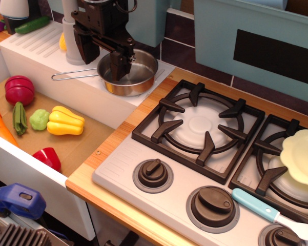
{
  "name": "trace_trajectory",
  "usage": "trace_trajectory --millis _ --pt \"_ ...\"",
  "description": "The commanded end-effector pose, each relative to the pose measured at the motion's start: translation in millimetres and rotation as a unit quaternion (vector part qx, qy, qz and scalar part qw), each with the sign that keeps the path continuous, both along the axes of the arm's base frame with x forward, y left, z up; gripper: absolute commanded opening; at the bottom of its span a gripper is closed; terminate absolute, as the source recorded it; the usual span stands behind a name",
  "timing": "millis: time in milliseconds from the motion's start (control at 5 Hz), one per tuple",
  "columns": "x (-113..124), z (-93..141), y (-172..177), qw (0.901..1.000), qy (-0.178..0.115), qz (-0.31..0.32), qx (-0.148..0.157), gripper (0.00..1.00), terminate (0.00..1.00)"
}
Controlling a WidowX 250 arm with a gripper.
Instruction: Put pot or pan on stove
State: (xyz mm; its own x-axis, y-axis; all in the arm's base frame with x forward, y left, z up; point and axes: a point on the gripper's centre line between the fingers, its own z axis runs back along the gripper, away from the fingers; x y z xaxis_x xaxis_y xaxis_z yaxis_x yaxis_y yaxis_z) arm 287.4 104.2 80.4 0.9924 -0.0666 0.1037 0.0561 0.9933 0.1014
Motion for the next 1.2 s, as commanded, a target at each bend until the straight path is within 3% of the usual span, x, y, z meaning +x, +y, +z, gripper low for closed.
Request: trace_trajectory --millis 0,200,600,1000 --pt "0.0 0.0 0.0 1.0 0.0 0.0 0.0 1.0 0.0" --pt "6.2 -3.3 -2.0 0.9951 -0.043 -0.086 0.023 1.0 0.0" --pt "31.5 -22.3 -2.6 0.9853 -0.079 -0.151 0.003 1.0 0.0" --pt "46.4 -41.7 -8.4 0.9823 -0.092 -0.16 -0.031 1.0 0.0"
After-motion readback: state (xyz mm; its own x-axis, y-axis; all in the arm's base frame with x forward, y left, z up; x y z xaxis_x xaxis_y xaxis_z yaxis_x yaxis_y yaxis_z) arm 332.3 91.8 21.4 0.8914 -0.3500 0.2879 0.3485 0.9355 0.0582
